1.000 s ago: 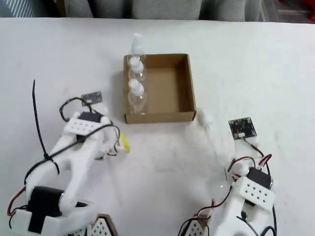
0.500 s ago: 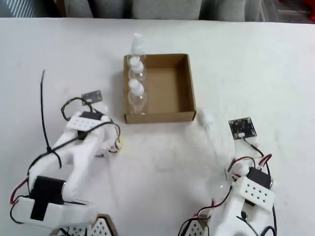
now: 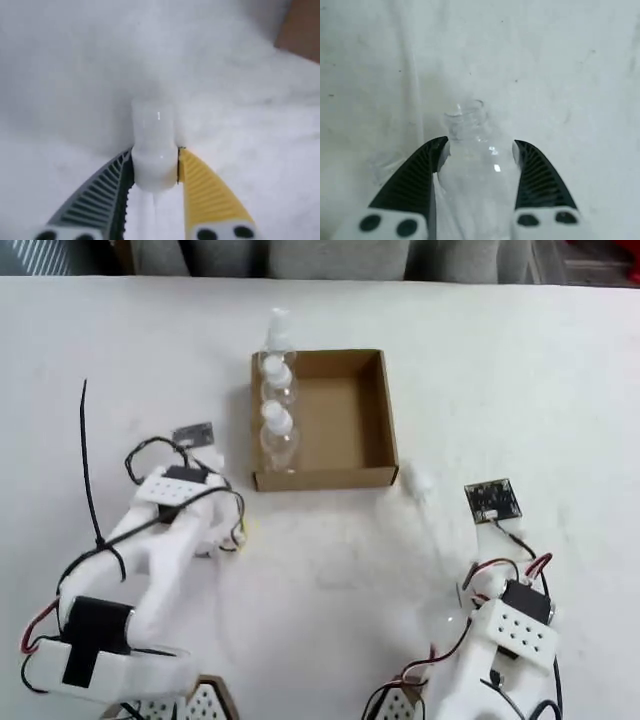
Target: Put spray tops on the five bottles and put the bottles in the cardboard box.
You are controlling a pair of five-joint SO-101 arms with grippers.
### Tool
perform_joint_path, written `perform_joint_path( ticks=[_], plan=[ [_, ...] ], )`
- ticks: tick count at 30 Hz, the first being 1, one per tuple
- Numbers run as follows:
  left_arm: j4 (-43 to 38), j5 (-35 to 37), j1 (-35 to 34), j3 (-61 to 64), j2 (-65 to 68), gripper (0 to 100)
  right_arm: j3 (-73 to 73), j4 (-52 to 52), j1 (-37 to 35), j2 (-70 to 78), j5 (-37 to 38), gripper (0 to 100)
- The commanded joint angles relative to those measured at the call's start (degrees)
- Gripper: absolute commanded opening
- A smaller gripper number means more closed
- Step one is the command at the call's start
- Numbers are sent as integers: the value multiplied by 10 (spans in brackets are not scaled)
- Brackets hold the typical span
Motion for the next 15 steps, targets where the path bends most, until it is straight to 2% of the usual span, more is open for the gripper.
perform_joint_path(
  ticks=[1, 5, 10, 15],
  plan=[
    [6, -81, -13, -11, -61, 21, 1, -5, -1, 7, 4, 17],
    [4, -139, -14, -11, -109, 23, 1, -19, -1, 7, -1, 17],
    [-71, -216, -26, 38, -122, 23, -4, -70, -12, 7, -1, 17],
    [-104, -225, -40, 57, -126, 23, -33, -133, -14, 7, -1, 17]
  ],
)
